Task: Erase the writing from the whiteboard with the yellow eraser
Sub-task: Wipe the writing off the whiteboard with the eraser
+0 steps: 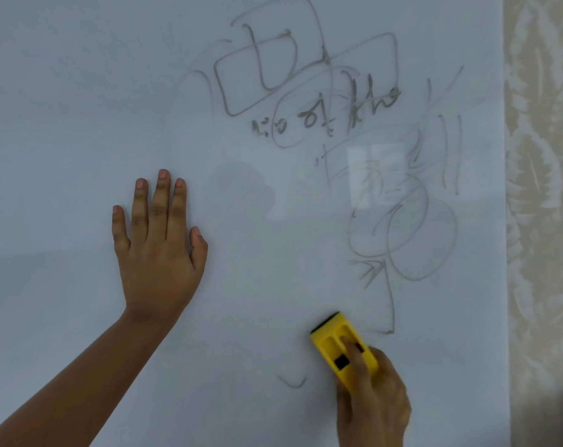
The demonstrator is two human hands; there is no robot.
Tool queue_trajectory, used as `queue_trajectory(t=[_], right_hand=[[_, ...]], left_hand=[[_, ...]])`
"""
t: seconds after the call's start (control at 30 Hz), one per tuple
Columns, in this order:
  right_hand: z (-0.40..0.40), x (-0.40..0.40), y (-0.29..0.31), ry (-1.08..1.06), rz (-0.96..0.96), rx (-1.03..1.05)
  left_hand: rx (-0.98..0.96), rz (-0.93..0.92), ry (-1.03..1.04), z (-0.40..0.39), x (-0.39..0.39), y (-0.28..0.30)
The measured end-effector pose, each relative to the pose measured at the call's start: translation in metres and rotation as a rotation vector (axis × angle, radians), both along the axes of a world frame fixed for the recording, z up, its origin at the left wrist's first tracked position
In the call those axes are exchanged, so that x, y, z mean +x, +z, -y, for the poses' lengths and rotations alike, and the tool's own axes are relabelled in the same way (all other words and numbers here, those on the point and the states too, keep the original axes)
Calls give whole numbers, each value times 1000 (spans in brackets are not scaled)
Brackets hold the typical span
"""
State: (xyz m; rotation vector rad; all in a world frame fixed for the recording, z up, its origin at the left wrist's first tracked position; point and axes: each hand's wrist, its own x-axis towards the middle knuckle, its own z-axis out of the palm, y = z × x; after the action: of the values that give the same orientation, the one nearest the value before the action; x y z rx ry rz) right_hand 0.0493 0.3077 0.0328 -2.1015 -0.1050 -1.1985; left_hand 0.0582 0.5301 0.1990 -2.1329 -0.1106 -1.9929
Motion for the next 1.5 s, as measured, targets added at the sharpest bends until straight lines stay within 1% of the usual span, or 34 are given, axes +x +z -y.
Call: queue_trajectory(t=[0.07,0.13,0.17,0.2,0.27,0.33,0.37,0.43,0.53,0.57,0.63,0.7,0.77,0.8,0.87,0.9,0.97,1.03,1.1,1.17,1.23,1.3,1.33,1.37,1.43,1.47,1.5], right_hand=[[18,15,7,-90,7,151],[28,30,26,-148,-37,317],[28,34,36,-148,-53,340],[25,35,45,-131,-49,328],[11,30,51,-69,5,240],[0,19,39,0,21,117],[-1,14,31,17,2,89],[12,12,22,10,-46,121],[43,29,31,-76,-98,297],[49,35,37,-84,-110,320],[44,36,51,-91,-93,263],[21,25,57,-36,-71,150],[0,12,42,26,-58,49],[-6,6,32,48,-76,32],[0,3,22,44,-75,40],[7,7,23,16,-70,91],[23,19,37,-74,-79,205],[29,29,57,-84,-69,270],[19,30,72,-67,-20,237],[-1,17,76,11,-18,166],[-26,2,64,68,-36,97],[-48,-11,37,100,-16,-30],[-57,-16,22,141,-37,-91],[-58,-18,9,186,-64,-102],[-47,-12,-13,301,-145,61],[-34,-6,-23,306,-189,94],[-20,-1,-26,246,-151,94]], left_hand=[[-1,5,-2,0,1,0],[-2,7,-9,1,1,0],[-4,7,-12,0,0,0],[-6,8,-15,0,0,0],[-8,9,-22,0,1,0],[-5,11,-26,1,0,1],[-2,14,-27,0,0,2],[-6,13,-27,1,0,1],[-13,8,-17,1,-1,0],[-11,5,-16,2,-2,0],[-9,2,-26,2,-1,0],[-11,4,-33,1,-1,0],[-8,7,-43,1,0,0],[-6,9,-45,1,0,0],[-5,21,-42,0,1,-1],[-3,25,-37,1,1,-1],[-1,26,-31,1,1,-2],[-4,16,-30,1,0,-1],[-9,13,-27,1,0,-1],[-12,14,-26,1,1,-2],[-5,20,-29,1,1,-2],[6,31,-32,1,1,-3],[10,35,-32,-1,0,-2],[9,35,-38,0,1,-2],[5,44,-36,-2,0,-2],[-3,48,-40,-1,0,-3],[-9,48,-42,-1,0,-4]])
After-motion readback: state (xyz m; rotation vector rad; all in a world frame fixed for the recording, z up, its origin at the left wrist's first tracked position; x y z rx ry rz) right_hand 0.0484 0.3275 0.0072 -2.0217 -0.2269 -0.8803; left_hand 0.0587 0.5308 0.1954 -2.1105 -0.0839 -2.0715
